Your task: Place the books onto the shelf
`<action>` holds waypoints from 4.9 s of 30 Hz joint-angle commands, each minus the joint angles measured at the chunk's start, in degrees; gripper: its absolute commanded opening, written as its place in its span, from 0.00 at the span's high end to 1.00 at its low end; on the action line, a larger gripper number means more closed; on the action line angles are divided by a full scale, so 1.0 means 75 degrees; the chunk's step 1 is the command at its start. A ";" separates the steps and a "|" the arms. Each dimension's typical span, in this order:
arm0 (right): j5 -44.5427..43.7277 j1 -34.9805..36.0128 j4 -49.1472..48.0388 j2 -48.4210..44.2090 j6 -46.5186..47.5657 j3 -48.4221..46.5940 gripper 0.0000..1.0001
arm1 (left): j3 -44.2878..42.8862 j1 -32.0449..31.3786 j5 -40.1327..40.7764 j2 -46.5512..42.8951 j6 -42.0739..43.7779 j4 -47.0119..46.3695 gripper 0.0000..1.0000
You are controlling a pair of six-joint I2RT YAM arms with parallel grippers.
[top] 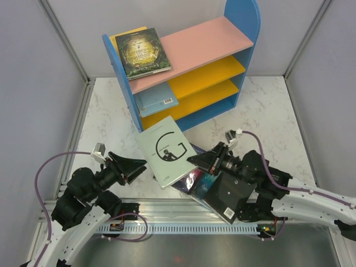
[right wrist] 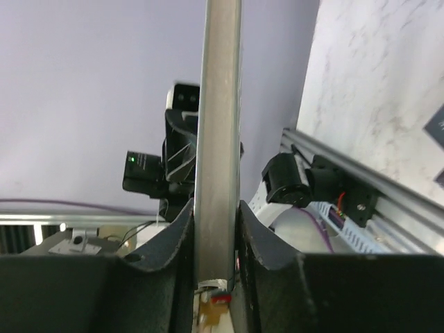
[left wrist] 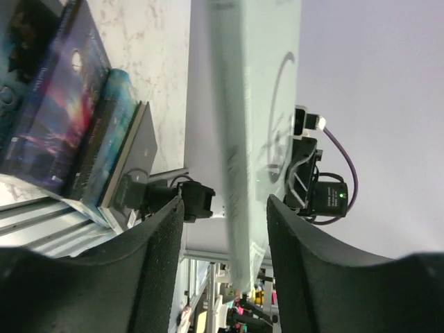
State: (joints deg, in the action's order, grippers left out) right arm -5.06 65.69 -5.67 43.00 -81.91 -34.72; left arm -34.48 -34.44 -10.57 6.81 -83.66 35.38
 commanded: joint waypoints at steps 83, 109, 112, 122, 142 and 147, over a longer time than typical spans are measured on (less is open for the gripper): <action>0.1999 -0.3672 0.3202 0.5059 0.2331 -0.6187 0.02 | -0.3443 -0.1057 0.2980 -0.1342 0.0971 0.6358 0.15; 0.1273 -0.3989 0.6953 0.0093 0.3257 -0.2121 0.02 | 0.0015 -0.1057 -0.1063 0.4667 0.4169 -0.0845 0.16; 0.1097 -0.3989 0.7632 -0.0353 0.3234 -0.2050 0.02 | 0.0109 -0.1057 -0.1250 0.5722 0.4450 -0.1469 0.15; 0.0733 -0.3989 0.8514 -0.0918 0.3175 -0.2320 0.02 | 0.0261 -0.1057 -0.1848 0.8348 0.5119 -0.3414 0.16; 0.0733 -0.3989 0.8268 -0.0238 0.3574 -0.2343 0.02 | 0.0694 -0.1912 -0.3454 0.9886 0.4043 -0.6485 0.98; 0.0897 -0.3989 0.7906 -0.0261 0.3655 -0.2378 0.02 | 0.1035 -0.1959 -0.3175 0.8985 0.3479 -0.6652 0.98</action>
State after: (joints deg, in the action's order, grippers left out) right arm 1.50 35.86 56.80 41.32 -55.64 -50.96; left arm -27.68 -47.68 -33.54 78.56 -55.07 -10.87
